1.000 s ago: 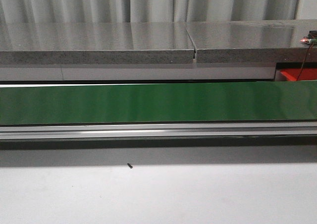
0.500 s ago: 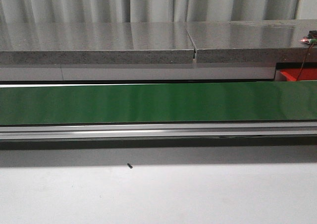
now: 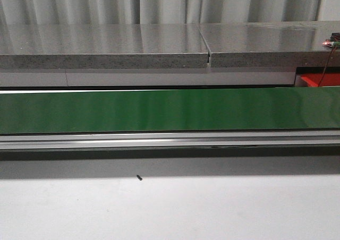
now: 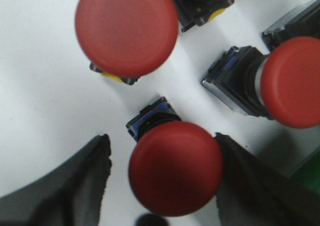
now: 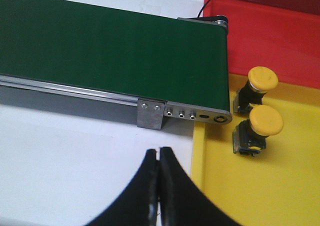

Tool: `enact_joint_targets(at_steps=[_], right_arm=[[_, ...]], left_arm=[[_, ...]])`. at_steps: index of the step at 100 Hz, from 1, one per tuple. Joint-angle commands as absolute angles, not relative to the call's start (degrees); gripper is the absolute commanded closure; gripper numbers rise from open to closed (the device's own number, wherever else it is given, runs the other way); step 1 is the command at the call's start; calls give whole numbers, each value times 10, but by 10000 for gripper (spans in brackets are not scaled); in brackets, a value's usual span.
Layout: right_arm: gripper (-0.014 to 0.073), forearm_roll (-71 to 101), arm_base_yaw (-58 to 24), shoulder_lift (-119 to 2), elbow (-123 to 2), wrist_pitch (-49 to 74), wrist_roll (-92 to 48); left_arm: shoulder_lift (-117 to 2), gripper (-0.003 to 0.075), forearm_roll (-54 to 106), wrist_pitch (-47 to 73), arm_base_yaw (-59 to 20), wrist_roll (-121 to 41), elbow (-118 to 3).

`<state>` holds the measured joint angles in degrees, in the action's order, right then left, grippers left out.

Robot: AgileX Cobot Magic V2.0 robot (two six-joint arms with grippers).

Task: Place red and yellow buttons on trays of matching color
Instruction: 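Move the left gripper over the red buttons beside the belt, then grasp a red button with the left gripper and lift it over the belt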

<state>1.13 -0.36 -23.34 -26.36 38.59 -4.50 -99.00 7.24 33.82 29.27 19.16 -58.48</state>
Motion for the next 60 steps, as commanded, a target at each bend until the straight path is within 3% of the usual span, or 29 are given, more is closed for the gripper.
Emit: enact_joint_targets(at_steps=[1, 19, 60], right_arm=[[659, 12, 1, -236, -277, 349, -46], [659, 12, 1, -236, -277, 349, -46], [659, 12, 1, -236, -277, 349, -46]], left_arm=[[-969, 447, 78, 314, 290, 195, -602], [-965, 568, 76, 322, 290, 180, -602], [-840, 570, 71, 417, 290, 96, -602]])
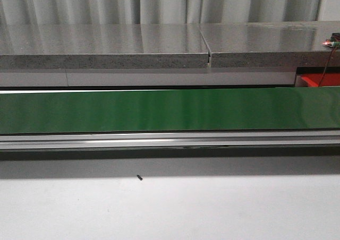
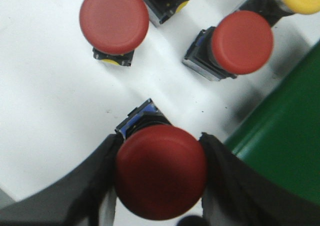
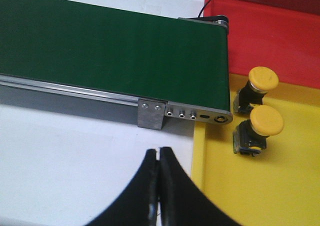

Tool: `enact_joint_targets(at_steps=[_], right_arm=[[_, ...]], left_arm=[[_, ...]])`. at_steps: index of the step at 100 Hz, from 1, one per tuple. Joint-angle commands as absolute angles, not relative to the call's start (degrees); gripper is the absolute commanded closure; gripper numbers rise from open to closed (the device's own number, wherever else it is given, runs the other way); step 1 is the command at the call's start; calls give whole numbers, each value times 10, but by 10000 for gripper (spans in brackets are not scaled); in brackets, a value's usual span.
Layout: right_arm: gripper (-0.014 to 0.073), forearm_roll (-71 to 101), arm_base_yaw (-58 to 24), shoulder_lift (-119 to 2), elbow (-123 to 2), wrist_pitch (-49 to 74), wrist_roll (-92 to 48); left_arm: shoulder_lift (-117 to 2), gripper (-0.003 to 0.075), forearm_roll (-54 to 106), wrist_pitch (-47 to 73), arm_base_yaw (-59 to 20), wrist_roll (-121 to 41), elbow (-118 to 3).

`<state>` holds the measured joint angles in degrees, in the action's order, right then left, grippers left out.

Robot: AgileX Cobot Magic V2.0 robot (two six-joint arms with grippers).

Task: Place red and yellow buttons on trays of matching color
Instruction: 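Grasp a red button with the left gripper and lift it over the belt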

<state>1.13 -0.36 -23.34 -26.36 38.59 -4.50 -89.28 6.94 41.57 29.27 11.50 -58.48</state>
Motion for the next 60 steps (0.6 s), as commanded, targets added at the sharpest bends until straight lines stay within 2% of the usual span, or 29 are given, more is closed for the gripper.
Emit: enact_joint_targets(at_steps=[1, 20, 60], right_arm=[[659, 12, 1, -236, -277, 349, -46], [659, 12, 1, -236, -277, 350, -46], [659, 12, 1, -236, -277, 350, -46]], left_arm=[[-837, 570, 71, 417, 290, 94, -602], [-791, 570, 86, 443, 276, 66, -619], [-843, 570, 85, 458, 137, 62, -701]])
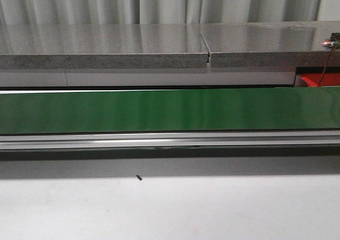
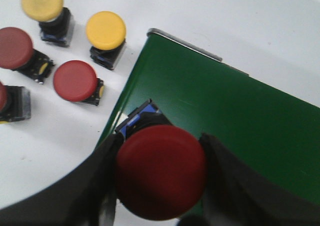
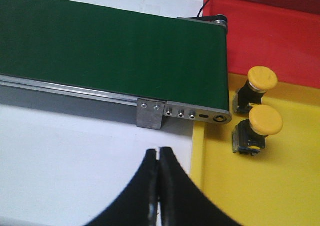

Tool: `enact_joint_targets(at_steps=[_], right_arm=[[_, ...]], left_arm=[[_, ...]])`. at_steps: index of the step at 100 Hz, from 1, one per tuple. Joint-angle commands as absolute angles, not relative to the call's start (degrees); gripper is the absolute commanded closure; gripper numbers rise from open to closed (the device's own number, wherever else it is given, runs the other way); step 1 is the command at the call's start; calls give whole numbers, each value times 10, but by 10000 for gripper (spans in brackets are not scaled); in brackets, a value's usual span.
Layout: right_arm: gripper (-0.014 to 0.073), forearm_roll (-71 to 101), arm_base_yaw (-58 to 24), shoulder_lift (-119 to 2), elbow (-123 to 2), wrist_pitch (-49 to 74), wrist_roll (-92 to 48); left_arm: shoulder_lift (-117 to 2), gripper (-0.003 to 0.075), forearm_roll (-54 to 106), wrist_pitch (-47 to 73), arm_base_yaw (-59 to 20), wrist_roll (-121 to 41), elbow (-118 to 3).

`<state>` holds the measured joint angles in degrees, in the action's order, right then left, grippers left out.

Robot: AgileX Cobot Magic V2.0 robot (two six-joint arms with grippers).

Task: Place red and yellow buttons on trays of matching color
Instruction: 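Grasp a red button with the left gripper and lift it over the belt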

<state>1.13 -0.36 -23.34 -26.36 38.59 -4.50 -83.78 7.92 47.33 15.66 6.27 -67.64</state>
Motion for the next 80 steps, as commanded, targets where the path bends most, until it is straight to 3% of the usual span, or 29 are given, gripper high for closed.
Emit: enact_joint_targets(at_steps=[1, 41, 50, 66, 80], right_arm=[[659, 12, 1, -236, -277, 350, -46], [659, 12, 1, -236, -277, 350, -46], [659, 12, 1, -236, -277, 350, -46], [659, 12, 1, -236, -277, 350, -46], [659, 12, 1, -236, -277, 350, -46]], left_arm=[[-845, 570, 85, 458, 136, 62, -701], [-891, 543, 85, 472, 128, 62, -702], [-891, 469, 85, 478, 128, 62, -702], [-891, 245, 101, 479, 128, 62, -705], [-887, 197, 157, 477, 128, 34, -708]])
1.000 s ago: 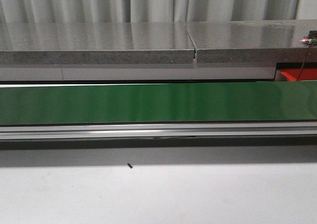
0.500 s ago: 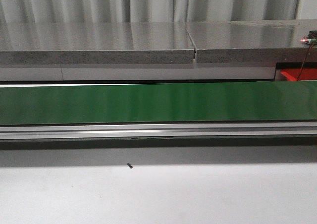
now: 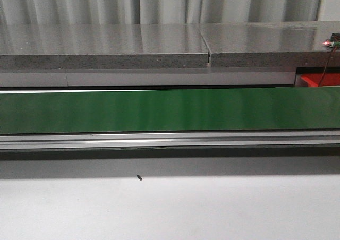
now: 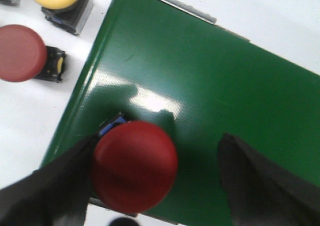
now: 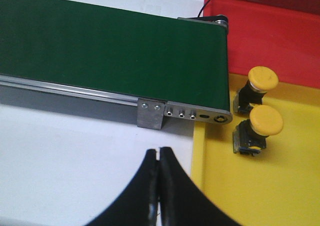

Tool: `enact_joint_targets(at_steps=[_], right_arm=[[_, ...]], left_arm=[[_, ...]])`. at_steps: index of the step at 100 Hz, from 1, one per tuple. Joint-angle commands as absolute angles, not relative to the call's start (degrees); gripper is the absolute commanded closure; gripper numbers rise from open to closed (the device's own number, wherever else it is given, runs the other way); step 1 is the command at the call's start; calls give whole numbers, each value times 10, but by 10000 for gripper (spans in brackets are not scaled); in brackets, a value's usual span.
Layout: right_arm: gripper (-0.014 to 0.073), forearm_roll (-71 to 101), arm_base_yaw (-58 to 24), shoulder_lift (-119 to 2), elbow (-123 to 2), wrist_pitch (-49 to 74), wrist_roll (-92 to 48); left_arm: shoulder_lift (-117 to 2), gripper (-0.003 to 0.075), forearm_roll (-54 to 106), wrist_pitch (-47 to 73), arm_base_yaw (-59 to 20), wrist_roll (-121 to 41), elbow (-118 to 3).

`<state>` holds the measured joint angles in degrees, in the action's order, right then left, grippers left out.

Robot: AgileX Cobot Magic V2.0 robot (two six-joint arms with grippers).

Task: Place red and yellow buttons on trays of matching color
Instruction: 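Grasp a red button with the left gripper and lift it over the belt, then set the red button on the belt and open the left gripper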

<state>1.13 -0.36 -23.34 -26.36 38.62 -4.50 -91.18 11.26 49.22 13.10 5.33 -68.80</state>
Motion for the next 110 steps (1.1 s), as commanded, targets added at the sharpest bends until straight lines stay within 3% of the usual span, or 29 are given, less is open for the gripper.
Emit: enact_joint_targets(at_steps=[1, 42, 72, 110], right_arm=[[659, 12, 1, -236, -277, 350, -46], [659, 12, 1, -236, -277, 350, -46], [659, 12, 1, -236, -277, 351, -46], [659, 12, 1, -236, -277, 351, -46]], left_arm=[[-887, 197, 163, 477, 128, 29, -708], [-815, 197, 131, 492, 136, 28, -708], [-778, 197, -4, 538, 139, 66, -708], [-781, 197, 9, 558, 279, 44, -708]])
